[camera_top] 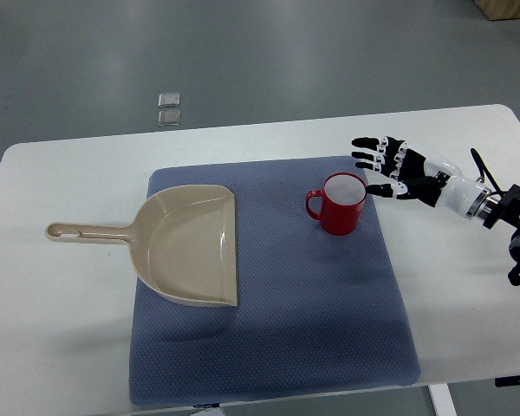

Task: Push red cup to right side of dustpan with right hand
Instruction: 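Bring the right hand's fingers against the side of the red mug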

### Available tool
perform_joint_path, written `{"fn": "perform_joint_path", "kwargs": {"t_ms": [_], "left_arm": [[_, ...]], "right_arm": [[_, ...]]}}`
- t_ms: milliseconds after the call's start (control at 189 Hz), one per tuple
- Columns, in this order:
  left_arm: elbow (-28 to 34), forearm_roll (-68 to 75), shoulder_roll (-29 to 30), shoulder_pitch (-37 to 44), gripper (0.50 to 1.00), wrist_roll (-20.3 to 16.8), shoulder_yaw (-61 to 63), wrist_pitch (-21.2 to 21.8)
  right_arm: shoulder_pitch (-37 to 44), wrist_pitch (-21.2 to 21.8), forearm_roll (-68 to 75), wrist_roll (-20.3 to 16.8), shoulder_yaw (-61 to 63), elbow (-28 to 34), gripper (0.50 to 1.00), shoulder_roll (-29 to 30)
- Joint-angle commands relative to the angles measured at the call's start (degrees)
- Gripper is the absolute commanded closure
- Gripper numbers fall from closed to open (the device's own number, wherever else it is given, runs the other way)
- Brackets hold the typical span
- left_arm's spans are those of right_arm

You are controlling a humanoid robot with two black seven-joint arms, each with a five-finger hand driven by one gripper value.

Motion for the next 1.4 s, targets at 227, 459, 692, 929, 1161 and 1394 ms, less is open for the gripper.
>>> {"fn": "perform_joint_path", "kwargs": {"t_ms": [227,459,692,929,1161,1394], "left_arm": [[0.00,-0.01,0.00,0.00,0.500,0.00,0.00,-0.01],[0.00,-0.01,0.00,0.00,0.500,0.00,0.00,-0.01],[0.00,-0.01,0.00,0.00,0.500,0.00,0.00,-0.01],[0.00,-0.01,0.00,0.00,0.500,0.00,0.00,-0.01],[0.00,-0.10,0.00,0.00,0.500,0.00,0.00,-0.01],[0.00,-0.01,0.00,0.00,0.500,0.00,0.00,-0.01]], "right_arm": [[-1.19,-1.60,-4.27,0.50,0.20,-0.13,0.566,1.15],[-2.07,-5.74,-4.18,0.50,0.38,-0.21,0.566,1.50],[-2.25,-6.44,-4.10,0.50,0.73,-0.48,0.566,3.52],[-2.33,-7.41,-4.10,0.50,0.73,-0.56,0.568,4.93],[-2.69,-8.55,-4.18,0.50,0.47,-0.83,0.566,6.16],[-2.77,-8.90,-4.18,0.50,0.38,-1.18,0.568,7.30]]}}
